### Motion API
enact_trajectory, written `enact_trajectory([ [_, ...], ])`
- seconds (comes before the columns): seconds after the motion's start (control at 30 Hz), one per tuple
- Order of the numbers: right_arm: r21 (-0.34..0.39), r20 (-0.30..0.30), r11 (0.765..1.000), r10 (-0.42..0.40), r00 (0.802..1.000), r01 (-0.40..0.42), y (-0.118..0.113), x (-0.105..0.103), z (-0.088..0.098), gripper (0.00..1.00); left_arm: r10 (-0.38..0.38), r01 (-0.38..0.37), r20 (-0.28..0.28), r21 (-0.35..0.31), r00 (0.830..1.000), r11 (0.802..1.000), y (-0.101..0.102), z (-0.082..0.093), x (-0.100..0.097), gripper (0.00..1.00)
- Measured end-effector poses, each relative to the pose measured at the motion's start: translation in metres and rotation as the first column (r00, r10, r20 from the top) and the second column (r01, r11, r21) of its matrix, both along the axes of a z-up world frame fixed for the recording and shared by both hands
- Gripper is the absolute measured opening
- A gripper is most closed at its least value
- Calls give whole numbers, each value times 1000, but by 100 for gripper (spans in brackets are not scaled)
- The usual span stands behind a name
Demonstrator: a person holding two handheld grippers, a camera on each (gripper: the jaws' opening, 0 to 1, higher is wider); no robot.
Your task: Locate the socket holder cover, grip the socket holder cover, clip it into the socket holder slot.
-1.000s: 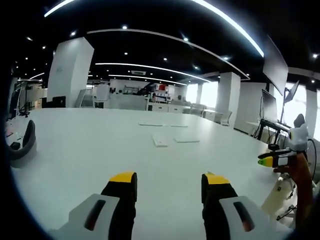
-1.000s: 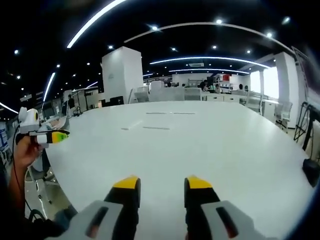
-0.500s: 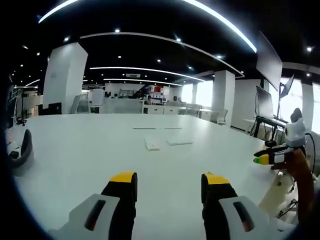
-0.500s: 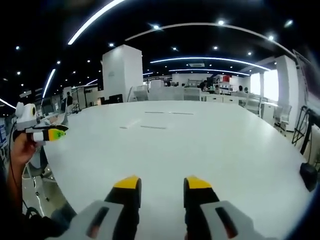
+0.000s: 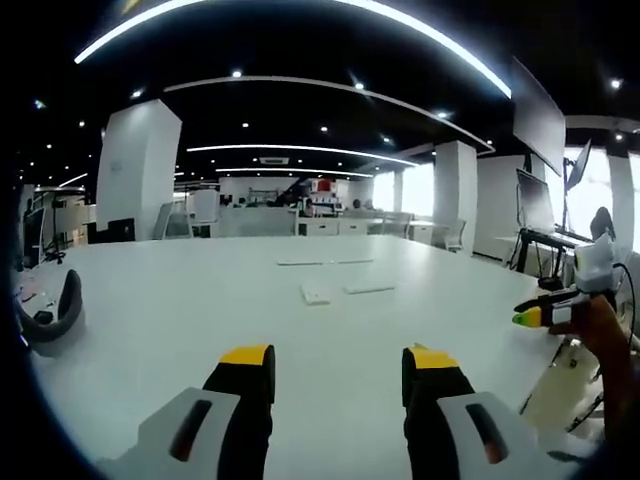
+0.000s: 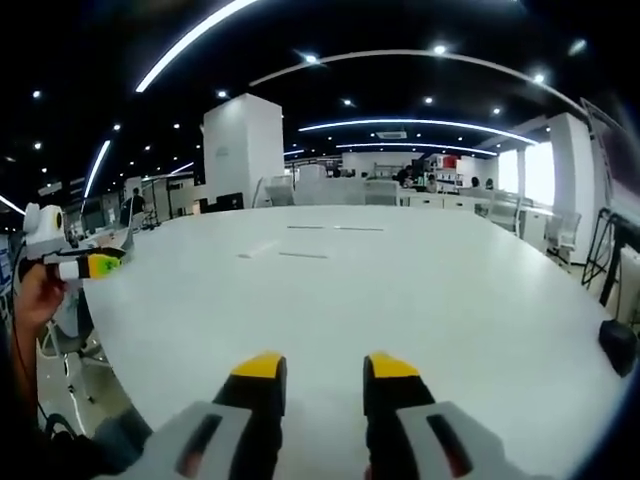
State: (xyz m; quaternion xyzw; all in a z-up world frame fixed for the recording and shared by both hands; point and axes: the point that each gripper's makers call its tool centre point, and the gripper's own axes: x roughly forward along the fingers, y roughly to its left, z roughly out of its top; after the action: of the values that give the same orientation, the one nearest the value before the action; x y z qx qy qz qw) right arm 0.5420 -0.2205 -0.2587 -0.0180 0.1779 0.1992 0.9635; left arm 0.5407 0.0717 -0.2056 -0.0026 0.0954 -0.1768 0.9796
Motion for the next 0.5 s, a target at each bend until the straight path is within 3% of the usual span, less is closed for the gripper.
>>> enact_trajectory([
  [0.5, -43, 15, 999, 5, 1000, -4, 1, 0, -4, 32, 7, -8, -23, -39, 1000, 999, 16, -24, -4, 51],
])
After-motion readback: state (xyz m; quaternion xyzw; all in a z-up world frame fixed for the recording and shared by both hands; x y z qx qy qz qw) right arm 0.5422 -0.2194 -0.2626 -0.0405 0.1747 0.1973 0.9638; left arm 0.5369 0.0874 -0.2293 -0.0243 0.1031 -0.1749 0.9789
